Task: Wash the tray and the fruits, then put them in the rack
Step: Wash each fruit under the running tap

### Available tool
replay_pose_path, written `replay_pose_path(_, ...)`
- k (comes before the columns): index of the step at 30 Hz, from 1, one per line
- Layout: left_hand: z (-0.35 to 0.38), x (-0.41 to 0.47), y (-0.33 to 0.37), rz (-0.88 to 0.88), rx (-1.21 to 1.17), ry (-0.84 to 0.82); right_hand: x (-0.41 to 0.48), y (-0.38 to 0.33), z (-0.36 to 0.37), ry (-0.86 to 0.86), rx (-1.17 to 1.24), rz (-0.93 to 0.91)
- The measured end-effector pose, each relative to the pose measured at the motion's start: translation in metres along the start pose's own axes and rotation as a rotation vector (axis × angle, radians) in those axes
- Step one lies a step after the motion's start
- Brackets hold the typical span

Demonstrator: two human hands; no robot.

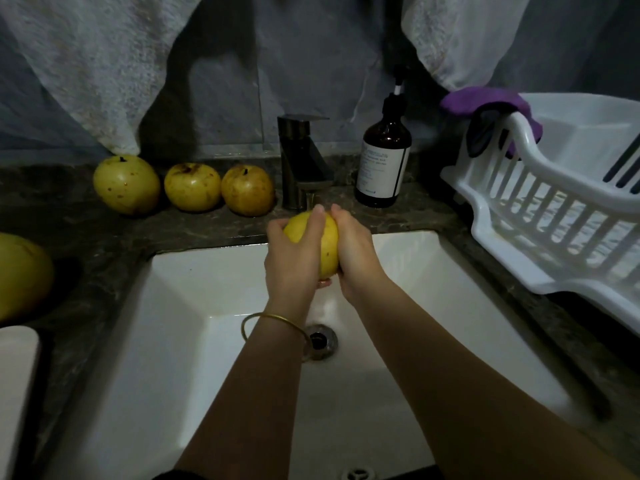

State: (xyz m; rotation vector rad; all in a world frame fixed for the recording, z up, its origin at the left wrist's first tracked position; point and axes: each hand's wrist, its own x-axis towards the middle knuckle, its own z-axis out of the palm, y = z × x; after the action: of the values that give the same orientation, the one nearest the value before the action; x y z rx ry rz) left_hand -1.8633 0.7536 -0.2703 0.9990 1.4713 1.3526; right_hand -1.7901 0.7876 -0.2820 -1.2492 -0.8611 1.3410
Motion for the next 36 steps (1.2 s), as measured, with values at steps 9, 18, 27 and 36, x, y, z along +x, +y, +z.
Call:
replay_pose_path(9,-0.007,0.014,0.0,-0.491,-0.369,-0.053,-0.011,-0.003,-0.004,-0.191,-0.143,-0.248)
replay_pose_path(18,-0.003,0.02,-0.007,-0.363,-0.148,-0.007,-0.003,-0.008,-0.004,0.03,0.083,0.024)
replay_pose_path(27,-0.008,0.03,-0.016,-0.29,-0.14,0.13,-0.01,-0.009,-0.008,-0.19,0.456,0.401)
replay_pose_path(36,-0.008,0.038,-0.026,-0.33,-0.097,0.14,0.0,-0.002,-0.001,-0.032,0.331,0.462)
